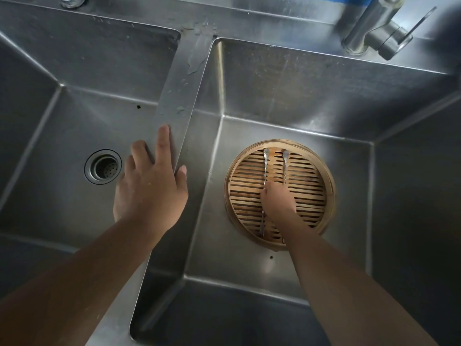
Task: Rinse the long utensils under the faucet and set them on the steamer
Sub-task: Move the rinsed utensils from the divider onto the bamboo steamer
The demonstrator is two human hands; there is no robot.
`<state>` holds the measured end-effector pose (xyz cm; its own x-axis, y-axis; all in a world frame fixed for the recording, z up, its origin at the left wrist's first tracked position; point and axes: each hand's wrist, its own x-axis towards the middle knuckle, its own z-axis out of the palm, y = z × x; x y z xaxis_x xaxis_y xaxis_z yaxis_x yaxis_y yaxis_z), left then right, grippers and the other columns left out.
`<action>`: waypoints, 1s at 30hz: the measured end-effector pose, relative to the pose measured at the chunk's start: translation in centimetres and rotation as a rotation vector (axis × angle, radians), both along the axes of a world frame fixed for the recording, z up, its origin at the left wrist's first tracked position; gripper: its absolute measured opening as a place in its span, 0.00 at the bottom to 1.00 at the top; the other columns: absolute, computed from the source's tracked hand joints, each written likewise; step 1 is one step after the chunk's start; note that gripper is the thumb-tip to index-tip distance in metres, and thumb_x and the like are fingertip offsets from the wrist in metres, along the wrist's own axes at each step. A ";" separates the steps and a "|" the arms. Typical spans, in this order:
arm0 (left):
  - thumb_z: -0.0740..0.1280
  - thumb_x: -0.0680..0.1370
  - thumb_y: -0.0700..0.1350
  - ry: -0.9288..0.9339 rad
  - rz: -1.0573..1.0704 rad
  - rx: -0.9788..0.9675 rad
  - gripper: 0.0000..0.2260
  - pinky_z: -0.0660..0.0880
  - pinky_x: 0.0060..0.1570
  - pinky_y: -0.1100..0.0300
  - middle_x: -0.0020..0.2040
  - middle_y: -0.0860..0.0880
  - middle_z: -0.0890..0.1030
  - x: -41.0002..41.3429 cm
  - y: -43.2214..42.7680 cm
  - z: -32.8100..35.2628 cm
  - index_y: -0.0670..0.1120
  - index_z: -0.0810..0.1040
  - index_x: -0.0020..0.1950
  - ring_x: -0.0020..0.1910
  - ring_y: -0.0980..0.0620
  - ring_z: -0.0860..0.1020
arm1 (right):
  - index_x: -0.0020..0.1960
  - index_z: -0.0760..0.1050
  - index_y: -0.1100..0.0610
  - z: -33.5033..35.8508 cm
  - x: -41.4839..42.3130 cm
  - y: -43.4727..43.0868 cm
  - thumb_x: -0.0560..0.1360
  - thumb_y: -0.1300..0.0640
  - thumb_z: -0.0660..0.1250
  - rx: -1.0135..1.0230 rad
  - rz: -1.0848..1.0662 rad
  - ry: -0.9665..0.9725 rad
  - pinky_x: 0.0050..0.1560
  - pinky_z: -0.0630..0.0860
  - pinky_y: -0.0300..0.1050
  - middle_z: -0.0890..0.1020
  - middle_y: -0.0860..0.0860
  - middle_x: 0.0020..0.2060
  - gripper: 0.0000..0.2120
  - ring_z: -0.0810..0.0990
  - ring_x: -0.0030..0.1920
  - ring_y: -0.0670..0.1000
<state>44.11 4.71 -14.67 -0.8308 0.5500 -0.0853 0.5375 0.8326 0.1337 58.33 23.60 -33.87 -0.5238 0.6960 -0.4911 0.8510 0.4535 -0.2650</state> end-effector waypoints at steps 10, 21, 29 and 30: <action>0.63 0.78 0.53 -0.001 0.006 0.000 0.34 0.77 0.47 0.42 0.64 0.38 0.67 0.0 0.1 0.0 0.53 0.48 0.78 0.57 0.36 0.74 | 0.53 0.76 0.56 -0.3 0.5 0.0 0.83 0.56 0.56 -0.020 0.012 0.048 0.45 0.82 0.54 0.82 0.54 0.41 0.11 0.81 0.42 0.55; 0.64 0.77 0.53 -0.003 0.004 0.005 0.35 0.77 0.48 0.41 0.63 0.38 0.67 0.0 0.1 0.1 0.52 0.49 0.78 0.58 0.35 0.73 | 0.51 0.77 0.56 -0.2 0.3 0.1 0.82 0.55 0.58 -0.035 -0.006 0.047 0.45 0.81 0.53 0.80 0.52 0.40 0.10 0.80 0.42 0.54; 0.64 0.77 0.53 0.017 -0.006 0.012 0.34 0.77 0.47 0.41 0.63 0.37 0.68 -0.1 0.0 -0.3 0.53 0.50 0.78 0.57 0.35 0.74 | 0.52 0.76 0.56 -0.1 0.2 0.1 0.83 0.55 0.58 -0.041 -0.008 0.046 0.46 0.81 0.52 0.80 0.53 0.41 0.09 0.81 0.43 0.55; 0.64 0.77 0.53 0.016 -0.007 0.014 0.34 0.77 0.47 0.41 0.63 0.37 0.68 -0.1 0.0 -0.2 0.53 0.50 0.78 0.57 0.35 0.74 | 0.52 0.76 0.56 -0.1 0.2 0.1 0.83 0.55 0.58 -0.043 -0.007 0.048 0.46 0.81 0.53 0.80 0.53 0.41 0.09 0.81 0.43 0.55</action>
